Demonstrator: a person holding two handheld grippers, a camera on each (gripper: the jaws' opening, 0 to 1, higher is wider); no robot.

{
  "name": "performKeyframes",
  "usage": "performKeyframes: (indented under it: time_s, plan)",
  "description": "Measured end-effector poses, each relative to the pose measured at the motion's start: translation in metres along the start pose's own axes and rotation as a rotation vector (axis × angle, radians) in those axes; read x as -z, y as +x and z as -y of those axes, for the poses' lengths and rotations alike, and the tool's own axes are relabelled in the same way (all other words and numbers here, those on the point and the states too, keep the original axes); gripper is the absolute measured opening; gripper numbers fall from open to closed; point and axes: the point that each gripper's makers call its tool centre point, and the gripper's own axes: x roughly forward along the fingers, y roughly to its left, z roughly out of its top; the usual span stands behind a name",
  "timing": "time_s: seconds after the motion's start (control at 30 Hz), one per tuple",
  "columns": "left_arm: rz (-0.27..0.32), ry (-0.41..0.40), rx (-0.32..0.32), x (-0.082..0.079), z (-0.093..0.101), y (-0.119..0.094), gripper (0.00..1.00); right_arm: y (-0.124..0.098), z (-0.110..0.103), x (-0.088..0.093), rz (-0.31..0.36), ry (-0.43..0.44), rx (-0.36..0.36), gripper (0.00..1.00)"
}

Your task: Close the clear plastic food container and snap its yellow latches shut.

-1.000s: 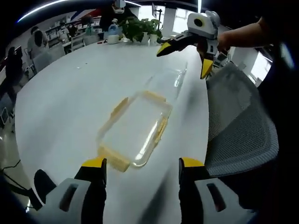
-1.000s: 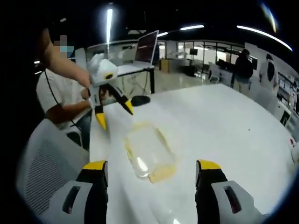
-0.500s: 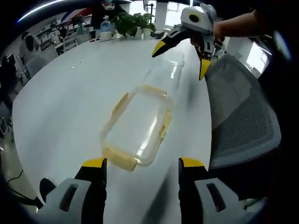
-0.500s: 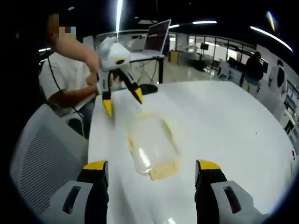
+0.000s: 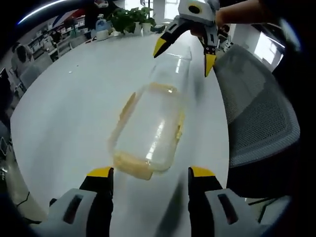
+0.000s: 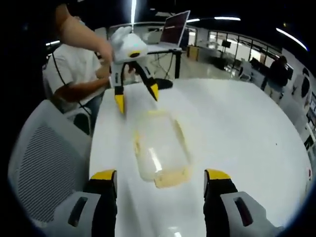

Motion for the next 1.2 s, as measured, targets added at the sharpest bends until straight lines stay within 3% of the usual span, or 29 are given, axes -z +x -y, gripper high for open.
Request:
performKeyframes:
  time_s: [0.13, 0.5, 1.2]
  plan:
    - [-0.010, 0.018, 0.010, 0.002, 0.000, 0.001, 0.62, 0.004, 0.002, 0.000, -0.012, 0.003, 0.002, 0.75]
    - [-0.045, 0.112, 0.033, 0.005, -0.002, 0.006, 0.62, 0.013, 0.004, -0.001, -0.042, -0.026, -0.032, 0.71]
    - [-0.114, 0.222, 0.067, 0.005, -0.009, 0.017, 0.61, 0.027, 0.004, 0.027, -0.173, -0.093, -0.107, 0.63]
